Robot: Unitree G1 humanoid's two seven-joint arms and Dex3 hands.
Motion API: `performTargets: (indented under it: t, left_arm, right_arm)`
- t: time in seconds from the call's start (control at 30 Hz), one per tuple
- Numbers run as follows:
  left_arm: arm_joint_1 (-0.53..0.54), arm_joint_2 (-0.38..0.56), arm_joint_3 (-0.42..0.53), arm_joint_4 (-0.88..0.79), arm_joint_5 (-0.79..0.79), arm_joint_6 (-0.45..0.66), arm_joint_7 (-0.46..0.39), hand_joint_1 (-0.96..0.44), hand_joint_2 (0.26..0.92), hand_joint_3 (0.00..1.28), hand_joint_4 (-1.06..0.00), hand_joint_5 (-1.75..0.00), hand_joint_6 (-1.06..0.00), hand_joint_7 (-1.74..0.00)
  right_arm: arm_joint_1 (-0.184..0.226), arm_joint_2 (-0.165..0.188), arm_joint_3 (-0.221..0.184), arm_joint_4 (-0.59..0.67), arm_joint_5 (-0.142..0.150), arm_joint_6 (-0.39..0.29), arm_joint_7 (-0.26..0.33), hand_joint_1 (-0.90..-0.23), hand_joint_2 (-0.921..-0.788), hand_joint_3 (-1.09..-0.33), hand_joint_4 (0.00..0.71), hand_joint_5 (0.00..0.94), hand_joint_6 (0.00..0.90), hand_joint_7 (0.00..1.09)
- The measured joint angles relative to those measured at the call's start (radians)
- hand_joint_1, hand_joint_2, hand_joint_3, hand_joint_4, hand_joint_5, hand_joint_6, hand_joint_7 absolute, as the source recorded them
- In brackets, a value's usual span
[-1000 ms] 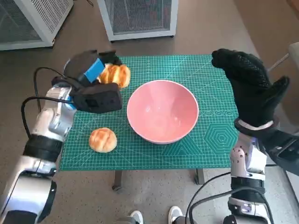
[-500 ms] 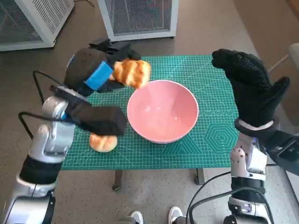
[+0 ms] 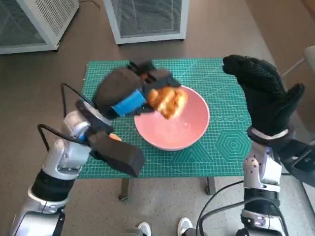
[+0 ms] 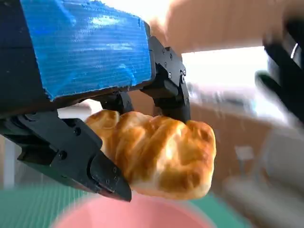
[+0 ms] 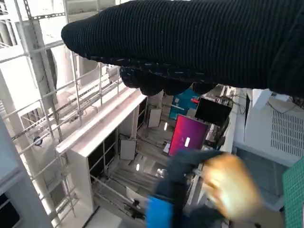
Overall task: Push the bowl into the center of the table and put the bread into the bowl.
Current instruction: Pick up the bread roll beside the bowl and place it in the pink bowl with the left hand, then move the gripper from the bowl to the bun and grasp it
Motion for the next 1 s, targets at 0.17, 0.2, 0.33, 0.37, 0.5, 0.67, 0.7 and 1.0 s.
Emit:
performTargets:
  t: [0.17,0.2,0.33,0.37,0.5,0.67,0.7,1.0]
  left_arm:
    - [0.001,0.010,-0.017,0.023,0.018,-0.016,-0.044,-0.32,0.826,0.02,-0.18,-0.01,-0.23,-0.26]
    - [0.001,0.011,-0.017,0.025,0.018,-0.015,-0.055,-0.33,0.827,0.01,-0.17,-0.01,-0.22,-0.26]
    - [0.001,0.012,-0.016,0.025,0.015,-0.008,-0.085,-0.35,0.828,0.01,-0.16,0.00,-0.20,-0.24]
    - [0.002,0.012,-0.014,0.024,0.011,-0.003,-0.093,-0.35,0.828,0.01,-0.15,0.00,-0.19,-0.23]
    - [0.014,0.008,0.005,0.016,-0.013,0.027,-0.127,-0.34,0.826,0.01,-0.13,0.00,-0.17,-0.21]
    - [0.044,0.011,0.037,-0.028,-0.052,0.069,-0.174,-0.32,0.823,0.00,-0.11,0.00,-0.16,-0.19]
    - [0.053,0.013,0.046,-0.044,-0.062,0.079,-0.186,-0.32,0.822,0.00,-0.10,0.00,-0.16,-0.19]
    - [0.156,0.074,0.161,-0.250,-0.149,0.177,-0.291,-0.27,0.807,0.00,-0.12,0.00,-0.22,-0.14]
  right_arm:
    - [0.014,-0.003,0.000,-0.016,-0.001,0.002,-0.005,-0.416,-0.921,-0.430,0.409,0.002,0.133,0.49]
    - [0.016,-0.003,0.000,-0.018,-0.002,0.002,-0.007,-0.416,-0.921,-0.430,0.409,0.002,0.132,0.49]
    - [0.020,-0.004,0.002,-0.024,-0.003,0.004,-0.012,-0.415,-0.921,-0.429,0.409,0.002,0.131,0.49]
    - [0.020,-0.004,0.003,-0.025,-0.003,0.005,-0.013,-0.414,-0.921,-0.430,0.409,0.002,0.130,0.49]
    - [0.022,-0.003,0.007,-0.031,-0.003,0.008,-0.016,-0.413,-0.921,-0.430,0.409,0.002,0.127,0.49]
    - [0.027,-0.003,0.015,-0.038,-0.003,0.011,-0.020,-0.414,-0.921,-0.431,0.408,0.001,0.122,0.49]
    - [0.028,-0.003,0.016,-0.040,-0.003,0.011,-0.021,-0.415,-0.921,-0.431,0.407,0.001,0.121,0.49]
    - [0.040,-0.001,0.025,-0.068,-0.003,0.021,-0.031,-0.422,-0.921,-0.429,0.408,0.001,0.118,0.50]
